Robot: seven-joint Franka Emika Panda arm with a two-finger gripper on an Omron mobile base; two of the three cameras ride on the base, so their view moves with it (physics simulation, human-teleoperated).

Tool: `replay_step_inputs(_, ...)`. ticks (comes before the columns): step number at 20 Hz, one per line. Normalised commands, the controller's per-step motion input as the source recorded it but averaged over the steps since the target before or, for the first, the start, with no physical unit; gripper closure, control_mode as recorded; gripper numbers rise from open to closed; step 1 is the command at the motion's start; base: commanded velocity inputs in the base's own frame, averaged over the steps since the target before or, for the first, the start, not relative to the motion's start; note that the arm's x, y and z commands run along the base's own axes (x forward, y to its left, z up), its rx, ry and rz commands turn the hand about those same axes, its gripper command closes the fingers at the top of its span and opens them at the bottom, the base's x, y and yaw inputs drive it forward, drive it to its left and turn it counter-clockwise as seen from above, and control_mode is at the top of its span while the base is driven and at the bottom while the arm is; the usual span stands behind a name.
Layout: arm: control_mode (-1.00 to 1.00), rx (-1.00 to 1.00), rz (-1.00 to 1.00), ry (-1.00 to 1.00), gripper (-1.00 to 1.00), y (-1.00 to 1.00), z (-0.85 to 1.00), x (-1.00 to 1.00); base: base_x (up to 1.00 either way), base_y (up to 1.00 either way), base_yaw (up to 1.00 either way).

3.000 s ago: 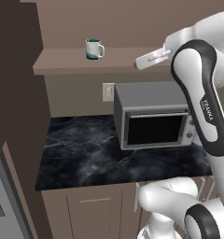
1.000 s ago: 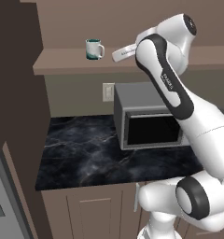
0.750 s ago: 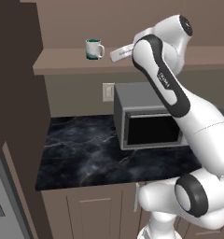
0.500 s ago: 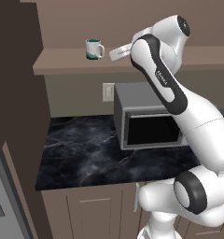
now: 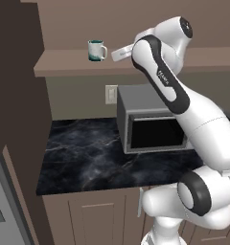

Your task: There is a tray on the dining counter. Grab the cup, mug, and pitcher and place them on the tray. The pitcher may be placed next to the tray if it cannot fit the tray.

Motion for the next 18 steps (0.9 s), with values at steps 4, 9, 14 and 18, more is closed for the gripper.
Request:
replay_step_inputs(4, -1.0, 0.0, 0.0, -0.02, -1.0, 0.0, 0.0, 0.18, 0.0, 0.0, 0.0)
replay_step_inputs(9, -1.0, 0.0, 0.0, -0.02, -1.0, 0.0, 0.0, 0.23, 0.0, 0.0, 0.0)
replay_step_inputs(14, -1.0, 0.0, 0.0, 0.0, -1.0, 0.0, 0.0, 0.27, 0.0, 0.0, 0.0)
replay_step_inputs(18, -1.0, 0.0, 0.0, 0.0, -1.0, 0.0, -0.01, 0.23, 0.0, 0.0, 0.0)
